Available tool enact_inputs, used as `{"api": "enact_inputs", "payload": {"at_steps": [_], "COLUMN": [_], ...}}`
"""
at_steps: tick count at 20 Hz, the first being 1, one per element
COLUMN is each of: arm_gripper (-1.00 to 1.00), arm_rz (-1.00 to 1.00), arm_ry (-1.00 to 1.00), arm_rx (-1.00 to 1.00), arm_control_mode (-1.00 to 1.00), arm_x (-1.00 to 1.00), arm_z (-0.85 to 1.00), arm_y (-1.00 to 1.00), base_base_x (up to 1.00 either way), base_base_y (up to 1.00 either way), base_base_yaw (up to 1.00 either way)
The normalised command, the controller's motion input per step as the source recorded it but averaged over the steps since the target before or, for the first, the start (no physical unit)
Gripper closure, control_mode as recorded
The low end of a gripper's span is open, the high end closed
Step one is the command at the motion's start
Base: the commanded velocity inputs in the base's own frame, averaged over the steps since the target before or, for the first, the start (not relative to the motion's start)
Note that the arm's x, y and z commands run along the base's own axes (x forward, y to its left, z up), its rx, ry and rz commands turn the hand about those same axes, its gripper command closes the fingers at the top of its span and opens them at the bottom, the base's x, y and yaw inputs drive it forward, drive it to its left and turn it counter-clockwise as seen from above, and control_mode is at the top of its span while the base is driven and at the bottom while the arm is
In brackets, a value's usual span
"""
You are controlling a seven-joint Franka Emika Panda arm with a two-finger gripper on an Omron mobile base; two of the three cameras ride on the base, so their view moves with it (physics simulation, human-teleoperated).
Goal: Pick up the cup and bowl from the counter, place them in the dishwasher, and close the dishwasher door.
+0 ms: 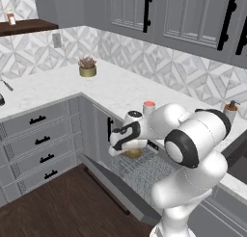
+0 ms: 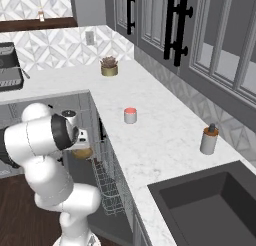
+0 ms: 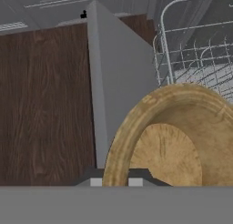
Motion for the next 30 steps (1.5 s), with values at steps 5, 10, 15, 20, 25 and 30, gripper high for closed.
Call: {"api": "enact_inputs", "payload": {"at_steps": [5, 10, 15, 20, 25, 30], "arm_gripper": [1.0, 1.0, 1.0, 1.0, 1.0, 1.0], "arm_rz": [0.05, 0.03, 0.08, 0.05, 0.04, 0.03], "arm_ry": [0.0, 0.0, -0.01, 0.0, 0.0, -0.01], "arm_rx": [-0.02, -0.04, 0.0, -0.01, -0.01, 0.0], "arm_control_mode": [-1.0, -1.0, -1.0, -1.0, -1.0, -1.0], "arm_x": [0.19, 0.29, 0.23, 0.35, 0.39, 0.36], "arm_z": [-0.23, -0.37, -0.31, -0.33, -0.37, -0.26], "arm_y": [0.0, -0.01, -0.25, -0.12, -0.01, -0.02], "base_base_x": [0.0, 0.0, 0.0, 0.0, 0.0, 0.0], "base_base_y": [0.0, 0.0, 0.0, 0.0, 0.0, 0.0], "base_base_yaw": [0.0, 0.0, 0.0, 0.0, 0.0, 0.0]}}
